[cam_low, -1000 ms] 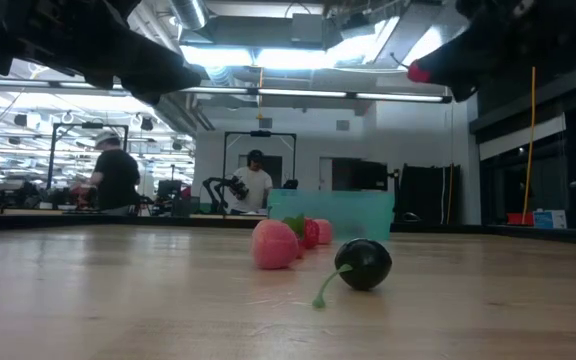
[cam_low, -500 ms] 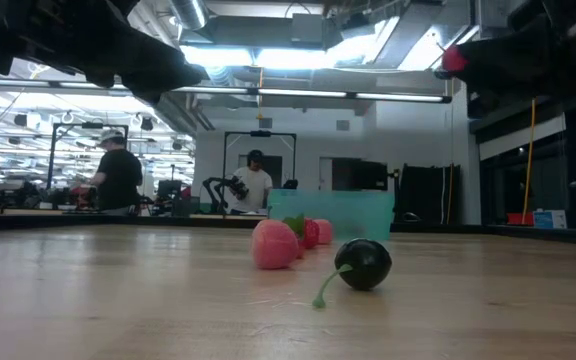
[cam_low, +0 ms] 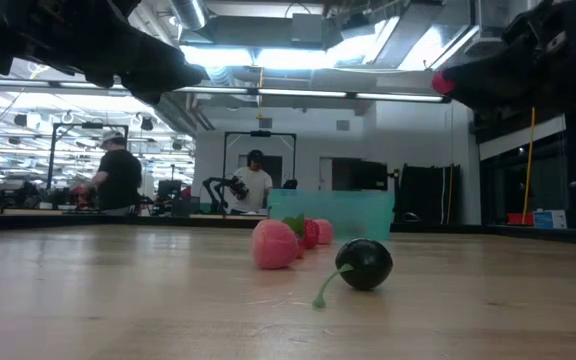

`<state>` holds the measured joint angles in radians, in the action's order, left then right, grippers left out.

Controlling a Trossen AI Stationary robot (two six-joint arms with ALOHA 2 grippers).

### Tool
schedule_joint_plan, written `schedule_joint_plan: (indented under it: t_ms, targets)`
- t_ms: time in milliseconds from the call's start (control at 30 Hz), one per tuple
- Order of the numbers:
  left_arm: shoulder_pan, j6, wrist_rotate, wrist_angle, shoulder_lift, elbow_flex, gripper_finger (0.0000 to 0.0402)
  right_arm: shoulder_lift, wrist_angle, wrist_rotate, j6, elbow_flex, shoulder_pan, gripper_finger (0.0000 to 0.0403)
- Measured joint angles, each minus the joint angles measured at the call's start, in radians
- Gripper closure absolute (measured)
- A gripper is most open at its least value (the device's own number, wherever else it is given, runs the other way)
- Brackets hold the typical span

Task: Pick and placing Produce into tupperware
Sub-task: Put the red cherry into the blue bin

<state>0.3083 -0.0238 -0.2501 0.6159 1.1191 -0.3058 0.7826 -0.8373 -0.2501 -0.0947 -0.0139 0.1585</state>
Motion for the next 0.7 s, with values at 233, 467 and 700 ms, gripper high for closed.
schedule_joint_plan:
  t_ms: [233, 467, 700]
  targets:
    - [0.0, 0.0, 0.0, -0.001, 0.0, 0.0, 0.0207, 0.0, 0.015, -0.138, 0.0, 0.0, 0.0, 0.0303]
    - [0.0, 0.0, 0.0, -0.001, 0.0, 0.0, 0.0207, 0.0, 0.068, -0.222, -0.031, 0.0, 0.0, 0.0303]
    - [0.0, 0.0, 0.0, -0.002, 0.0, 0.0, 0.0207, 0.004, 0.09, -0.281, -0.036, 0.0, 0.0, 0.0303]
